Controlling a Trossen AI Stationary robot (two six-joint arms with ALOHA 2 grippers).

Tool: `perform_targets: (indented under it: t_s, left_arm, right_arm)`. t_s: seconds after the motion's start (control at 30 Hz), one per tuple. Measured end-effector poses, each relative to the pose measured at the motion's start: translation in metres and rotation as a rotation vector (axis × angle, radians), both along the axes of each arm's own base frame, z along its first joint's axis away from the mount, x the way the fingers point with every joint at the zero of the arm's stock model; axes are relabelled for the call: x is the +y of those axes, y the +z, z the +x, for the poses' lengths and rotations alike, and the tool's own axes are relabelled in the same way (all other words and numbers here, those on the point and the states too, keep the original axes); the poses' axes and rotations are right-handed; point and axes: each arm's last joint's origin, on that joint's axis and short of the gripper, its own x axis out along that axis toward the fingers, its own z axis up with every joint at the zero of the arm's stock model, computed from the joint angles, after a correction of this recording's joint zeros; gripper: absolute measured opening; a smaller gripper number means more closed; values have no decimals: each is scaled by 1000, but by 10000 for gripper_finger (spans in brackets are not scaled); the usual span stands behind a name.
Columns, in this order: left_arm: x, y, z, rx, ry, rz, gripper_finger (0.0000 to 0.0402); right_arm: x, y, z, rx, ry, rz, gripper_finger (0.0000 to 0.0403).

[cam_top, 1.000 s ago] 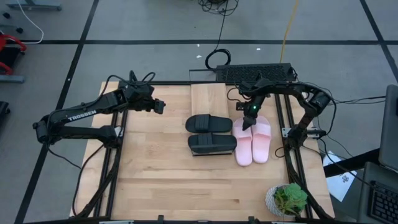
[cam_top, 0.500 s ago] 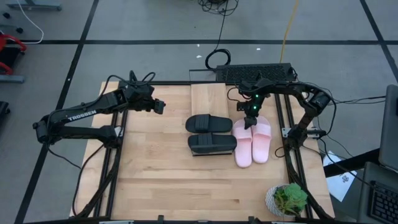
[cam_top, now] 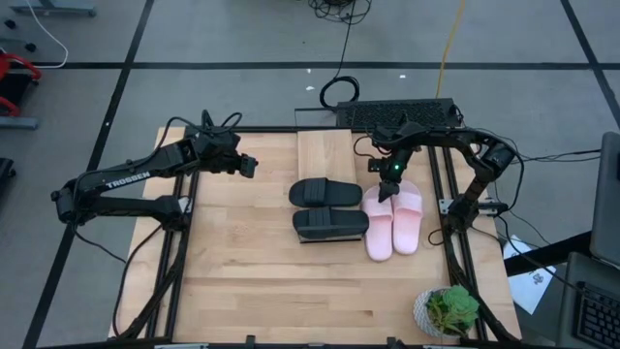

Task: Pick and place slides into the shelf
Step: Put the left pink slide on the shelf

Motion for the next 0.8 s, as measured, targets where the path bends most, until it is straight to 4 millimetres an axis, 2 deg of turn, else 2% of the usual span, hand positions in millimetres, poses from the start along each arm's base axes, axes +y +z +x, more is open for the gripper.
perform_targets:
  t_s: [0.27,0.8]
  left_arm:
    - [0,0,0,0,-1,1,86]
    - [0,0,0,1,-3,4,86]
  right_arm:
    - [1,0,0,3,2,3,192]
    - [18,2,8,14,77,48,192]
